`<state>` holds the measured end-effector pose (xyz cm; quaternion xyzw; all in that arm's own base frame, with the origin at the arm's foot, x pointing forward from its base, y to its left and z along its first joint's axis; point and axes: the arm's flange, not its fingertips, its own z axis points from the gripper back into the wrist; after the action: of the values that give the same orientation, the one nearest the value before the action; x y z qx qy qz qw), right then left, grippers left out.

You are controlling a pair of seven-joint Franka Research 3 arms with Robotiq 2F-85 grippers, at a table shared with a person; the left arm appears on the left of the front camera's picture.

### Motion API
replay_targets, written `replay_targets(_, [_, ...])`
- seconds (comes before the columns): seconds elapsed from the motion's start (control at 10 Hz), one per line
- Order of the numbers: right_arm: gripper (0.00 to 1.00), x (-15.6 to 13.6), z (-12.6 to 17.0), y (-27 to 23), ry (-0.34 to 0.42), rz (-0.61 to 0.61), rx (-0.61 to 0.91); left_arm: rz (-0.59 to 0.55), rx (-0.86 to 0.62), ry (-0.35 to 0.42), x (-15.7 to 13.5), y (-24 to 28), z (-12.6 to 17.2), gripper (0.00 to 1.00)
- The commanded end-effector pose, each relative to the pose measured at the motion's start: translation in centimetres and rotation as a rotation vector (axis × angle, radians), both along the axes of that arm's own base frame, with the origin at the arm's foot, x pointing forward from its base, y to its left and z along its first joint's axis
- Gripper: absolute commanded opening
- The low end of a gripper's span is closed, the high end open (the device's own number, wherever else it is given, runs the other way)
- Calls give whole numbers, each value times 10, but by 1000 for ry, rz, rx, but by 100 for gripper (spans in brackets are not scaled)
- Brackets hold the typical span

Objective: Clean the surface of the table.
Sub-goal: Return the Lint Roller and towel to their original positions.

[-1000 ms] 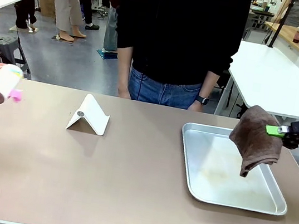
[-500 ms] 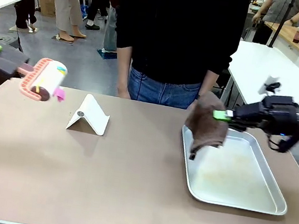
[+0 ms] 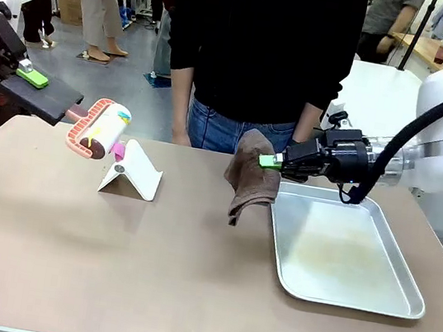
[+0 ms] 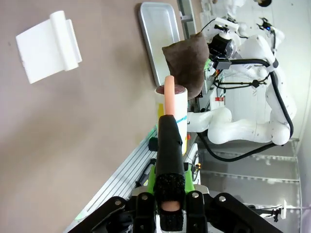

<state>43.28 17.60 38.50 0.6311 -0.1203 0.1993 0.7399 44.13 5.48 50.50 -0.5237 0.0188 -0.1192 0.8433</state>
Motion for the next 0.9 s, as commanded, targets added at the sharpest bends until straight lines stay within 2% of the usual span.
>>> replay_targets(0.0, [8, -8, 4, -3, -5, 0, 4, -12, -10, -13, -6, -3, 3, 22])
replay_targets(0.2, [8, 2, -2, -1, 4, -2, 0, 1, 0, 4, 1, 1, -2, 22])
replay_targets(0.3, [8, 1, -3, 13, 29, 21, -54, 38, 37, -74, 5, -13, -3, 22])
replay_targets(0.4, [8, 5, -6, 22, 22, -13, -90, 29, 7, -84, 14, -26, -5, 22])
replay_targets(0.5, [8, 11, -13, 28, 7, -56, -118, 116, 48, -126, 24, -42, -14, 22])
replay_targets(0.7, [8, 18, -31, 42, 10, -51, -128, 105, 83, -113, 33, -67, -26, 22])
replay_targets(0.8, [8, 21, -37, 52, 18, -52, -158, 108, 104, -70, 39, -73, -31, 22])
